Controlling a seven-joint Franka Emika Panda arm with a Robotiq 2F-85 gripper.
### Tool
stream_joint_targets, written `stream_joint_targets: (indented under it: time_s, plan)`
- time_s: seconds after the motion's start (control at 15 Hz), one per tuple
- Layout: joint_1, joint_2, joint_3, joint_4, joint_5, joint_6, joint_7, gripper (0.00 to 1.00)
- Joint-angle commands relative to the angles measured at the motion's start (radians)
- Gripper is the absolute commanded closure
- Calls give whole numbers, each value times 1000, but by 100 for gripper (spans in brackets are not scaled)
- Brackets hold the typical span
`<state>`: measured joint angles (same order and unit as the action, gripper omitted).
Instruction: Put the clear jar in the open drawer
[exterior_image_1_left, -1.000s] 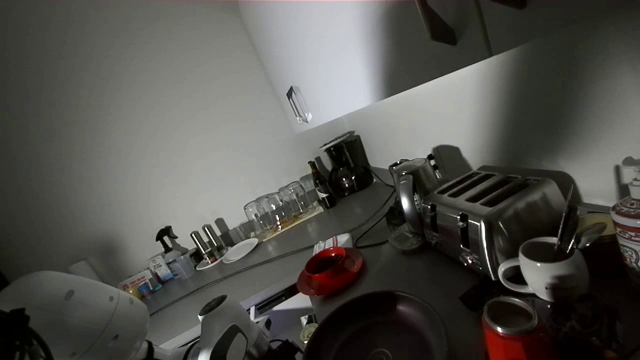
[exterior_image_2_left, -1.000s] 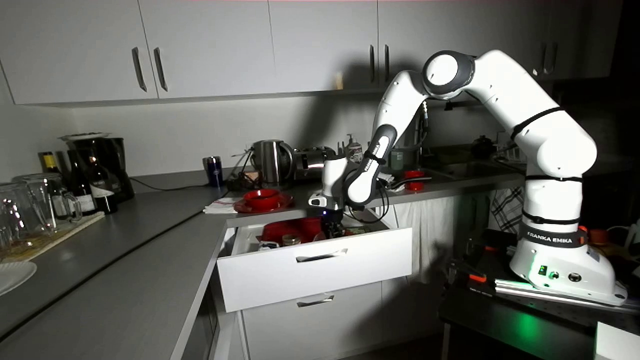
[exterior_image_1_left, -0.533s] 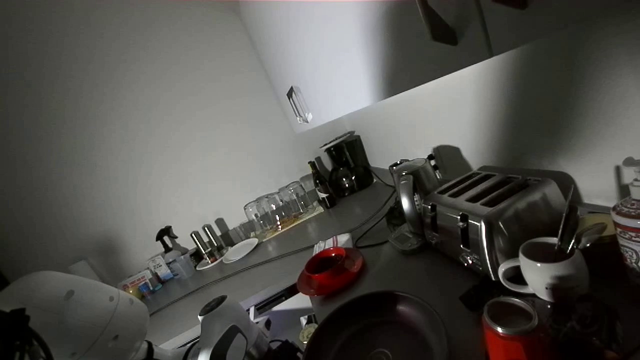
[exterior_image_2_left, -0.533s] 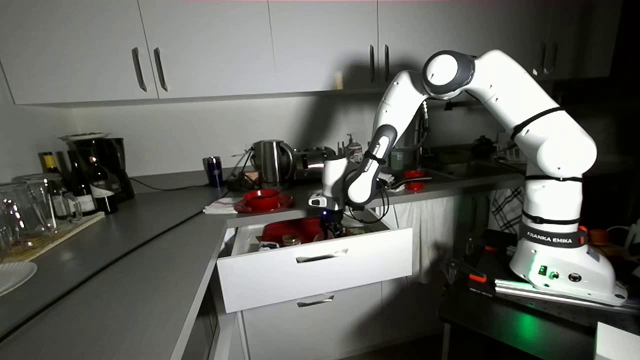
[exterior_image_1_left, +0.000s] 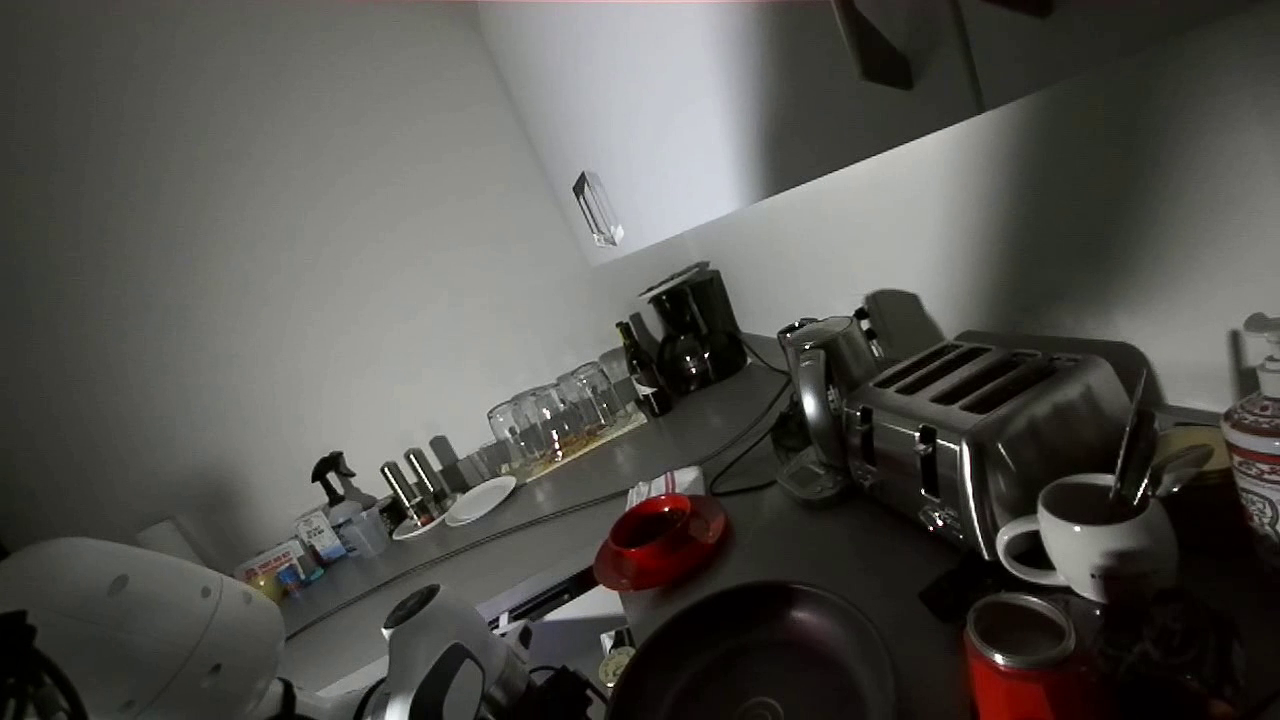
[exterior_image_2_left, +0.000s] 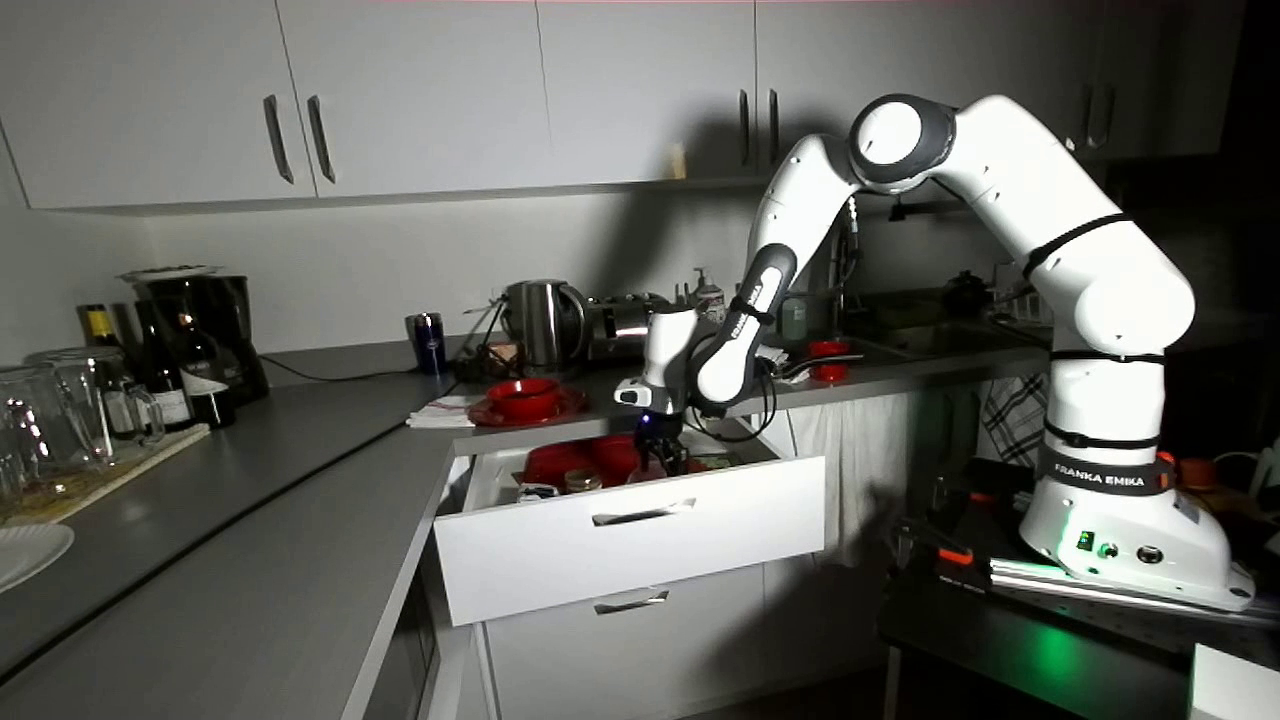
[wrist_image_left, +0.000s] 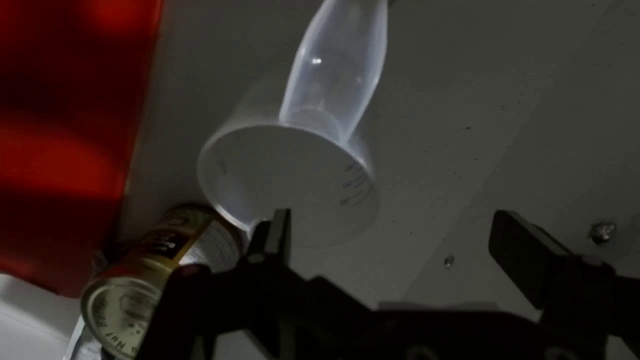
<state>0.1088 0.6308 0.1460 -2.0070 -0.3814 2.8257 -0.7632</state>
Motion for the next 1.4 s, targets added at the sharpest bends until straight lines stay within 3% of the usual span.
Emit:
stream_joint_targets:
  time_s: [0.0,0.27,0.93,1.33]
  plan:
    - [26,-104,-16,-89,-27,35,55,0]
    - [34,-217,-14,-171,-34,54,91,0]
    - [18,-454,66,-470,40,122,211,0]
    - [-20,-506,178,-625,251,195,221,0]
